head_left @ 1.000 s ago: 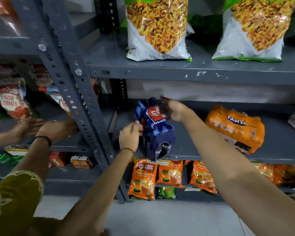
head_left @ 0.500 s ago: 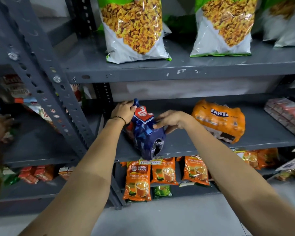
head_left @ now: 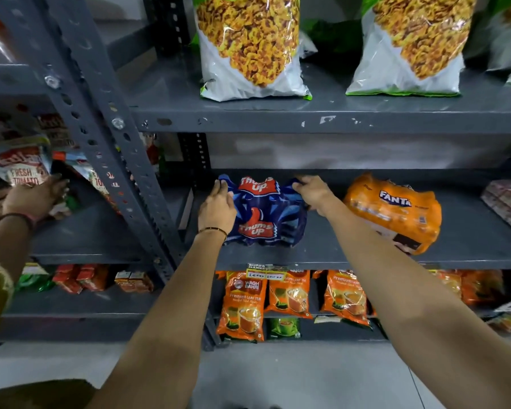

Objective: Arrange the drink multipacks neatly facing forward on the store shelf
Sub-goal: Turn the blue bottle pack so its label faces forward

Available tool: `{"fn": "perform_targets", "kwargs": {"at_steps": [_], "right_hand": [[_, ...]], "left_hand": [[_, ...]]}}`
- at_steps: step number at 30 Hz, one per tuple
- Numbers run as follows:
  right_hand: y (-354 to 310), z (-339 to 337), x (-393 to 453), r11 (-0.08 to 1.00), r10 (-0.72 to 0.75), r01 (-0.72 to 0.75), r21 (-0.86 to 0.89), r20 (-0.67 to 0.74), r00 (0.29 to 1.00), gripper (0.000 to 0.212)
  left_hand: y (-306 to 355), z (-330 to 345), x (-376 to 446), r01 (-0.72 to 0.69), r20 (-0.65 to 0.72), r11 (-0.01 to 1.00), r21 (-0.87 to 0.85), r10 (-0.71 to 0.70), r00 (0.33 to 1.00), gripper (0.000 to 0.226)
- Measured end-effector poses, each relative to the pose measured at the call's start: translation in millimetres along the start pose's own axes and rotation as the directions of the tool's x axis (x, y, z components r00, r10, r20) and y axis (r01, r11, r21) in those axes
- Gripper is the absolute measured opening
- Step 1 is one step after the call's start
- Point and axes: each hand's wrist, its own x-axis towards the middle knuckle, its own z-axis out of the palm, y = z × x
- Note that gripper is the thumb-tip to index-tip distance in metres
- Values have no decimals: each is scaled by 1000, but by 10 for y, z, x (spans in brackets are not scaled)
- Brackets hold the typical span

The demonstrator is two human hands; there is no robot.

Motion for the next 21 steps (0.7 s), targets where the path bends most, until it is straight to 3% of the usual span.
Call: {"fn": "perform_targets", "kwargs": {"at_steps": [21], "right_hand": [[-70, 183, -309, 998, 12, -13, 65, 16, 1000, 41]], "left_hand": [[-131, -238, -345, 18, -23, 997, 70, -17, 1000, 41]]}}
